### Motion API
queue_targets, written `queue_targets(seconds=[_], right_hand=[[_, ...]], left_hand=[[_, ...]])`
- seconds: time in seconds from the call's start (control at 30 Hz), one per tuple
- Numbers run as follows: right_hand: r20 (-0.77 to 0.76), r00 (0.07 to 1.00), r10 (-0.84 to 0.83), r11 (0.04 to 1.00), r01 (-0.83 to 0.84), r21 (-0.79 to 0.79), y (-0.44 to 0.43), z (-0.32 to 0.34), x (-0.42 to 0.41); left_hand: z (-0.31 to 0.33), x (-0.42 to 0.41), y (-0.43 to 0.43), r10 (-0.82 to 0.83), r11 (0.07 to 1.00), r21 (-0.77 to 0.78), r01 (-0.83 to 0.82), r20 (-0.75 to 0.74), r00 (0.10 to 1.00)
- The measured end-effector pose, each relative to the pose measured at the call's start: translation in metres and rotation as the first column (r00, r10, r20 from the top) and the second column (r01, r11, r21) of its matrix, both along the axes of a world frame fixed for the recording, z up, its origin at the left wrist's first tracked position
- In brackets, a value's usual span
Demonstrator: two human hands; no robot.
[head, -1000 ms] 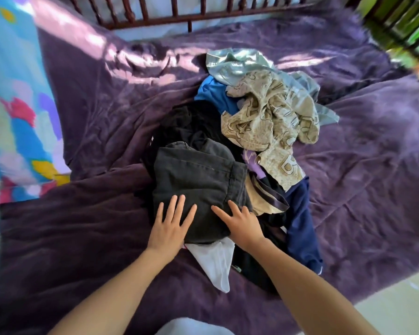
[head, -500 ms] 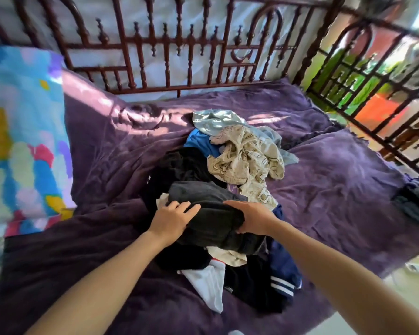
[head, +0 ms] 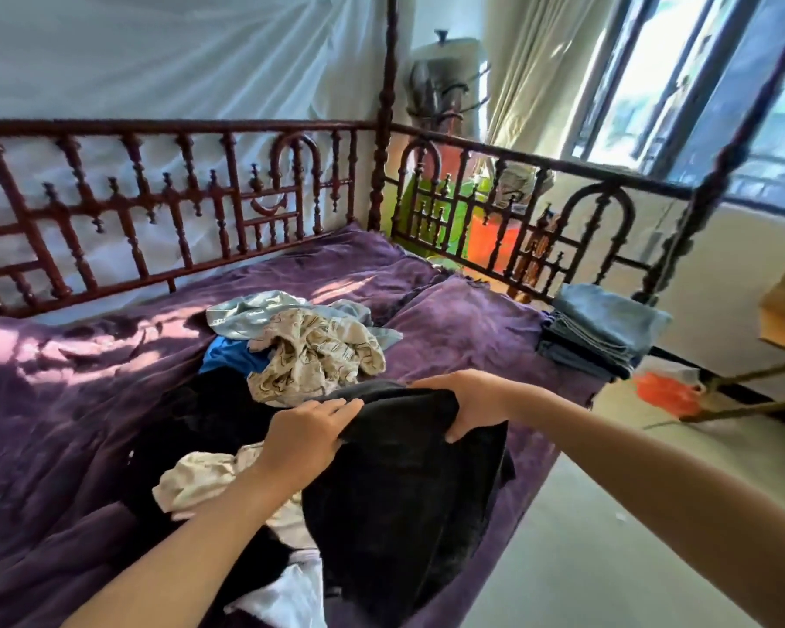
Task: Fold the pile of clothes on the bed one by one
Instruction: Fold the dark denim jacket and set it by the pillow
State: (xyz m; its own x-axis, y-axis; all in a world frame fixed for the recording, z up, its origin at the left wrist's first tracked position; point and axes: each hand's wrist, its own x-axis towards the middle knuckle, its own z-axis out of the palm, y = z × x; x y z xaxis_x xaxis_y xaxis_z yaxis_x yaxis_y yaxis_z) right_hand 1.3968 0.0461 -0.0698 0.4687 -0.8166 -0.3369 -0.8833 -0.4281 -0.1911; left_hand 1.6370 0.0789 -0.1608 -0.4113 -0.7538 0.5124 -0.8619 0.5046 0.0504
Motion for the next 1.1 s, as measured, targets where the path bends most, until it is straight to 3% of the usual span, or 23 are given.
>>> queue_targets(seconds=[0.37,0.63,0.83,0.97,1.1], right_hand=[[0.096,0.985,-0.142,0.989,0.136,0.064,-0.039,0.000,-0.205],[0.119,0.981,-0.151,0.985,0.139,0.103,-0.109,-0.005,-0.304],[0.148,0.985,-0.085,0.986,0.062,0.152,-0.188,-0.010,-0.322],[0.119,0.993,0.006,0.985,-0.026,0.168,-0.272,-0.012,-0.317],[0.107,0.993,0.050,0.981,-0.069,0.182,-0.362,-0.014,-0.312]], left_hand=[[0.023,-0.195,-0.080,-0.252,0.966,0.076,0.247,0.064,0.966],[0.026,-0.292,-0.153,-0.336,0.928,0.188,0.322,0.047,0.941],[0.022,-0.308,-0.221,-0.260,0.956,0.177,0.233,0.147,0.954],[0.019,-0.304,-0.285,-0.153,0.971,0.202,0.125,0.130,0.980],[0.026,-0.305,-0.353,0.002,0.928,0.373,-0.025,0.060,0.998]])
